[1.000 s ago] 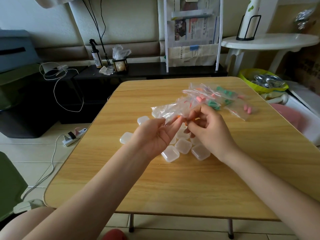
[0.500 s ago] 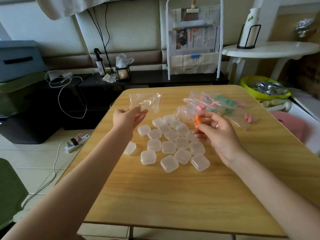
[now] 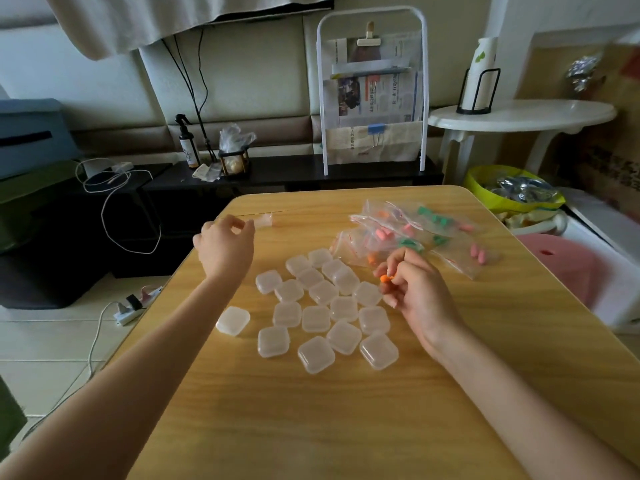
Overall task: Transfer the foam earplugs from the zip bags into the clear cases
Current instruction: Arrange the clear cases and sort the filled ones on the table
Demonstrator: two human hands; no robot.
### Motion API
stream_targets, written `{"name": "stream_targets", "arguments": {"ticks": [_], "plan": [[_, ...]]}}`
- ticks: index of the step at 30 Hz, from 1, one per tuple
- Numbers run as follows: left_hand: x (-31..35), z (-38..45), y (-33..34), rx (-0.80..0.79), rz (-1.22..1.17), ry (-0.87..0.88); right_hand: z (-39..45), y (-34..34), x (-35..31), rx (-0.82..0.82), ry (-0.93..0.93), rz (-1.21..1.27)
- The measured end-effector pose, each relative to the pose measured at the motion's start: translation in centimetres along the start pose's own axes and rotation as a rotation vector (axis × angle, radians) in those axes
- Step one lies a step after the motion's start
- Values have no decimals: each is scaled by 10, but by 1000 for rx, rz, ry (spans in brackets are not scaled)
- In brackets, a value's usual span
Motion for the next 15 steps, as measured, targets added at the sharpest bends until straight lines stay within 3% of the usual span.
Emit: {"name": "stream_targets", "arguments": {"ticks": [4,6,8,10,15], "plan": [[27,-62,-17,-83,6,525,1,-1,7,30,90,76],[39,-102,-18,-259,10,756,1,-2,11,51,137,104],[43,-138,-10,-484,105,857,-2,-3,10,54,151,98],[41,-162,1,-584,207,902,-6,-4,7,48,142,-14],[35,-175,23,-526,262,961,-21,-9,-3,-5,66,-382]]}}
Point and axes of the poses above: each hand's wrist, its own z-axis towards the middle knuckle, its own y-axis out of the palm, x = y × z, the point moved 4 cm from there along z, towards the middle knuckle, and after that the axes turned 3 degrees about -x, right-handed, at the moved point
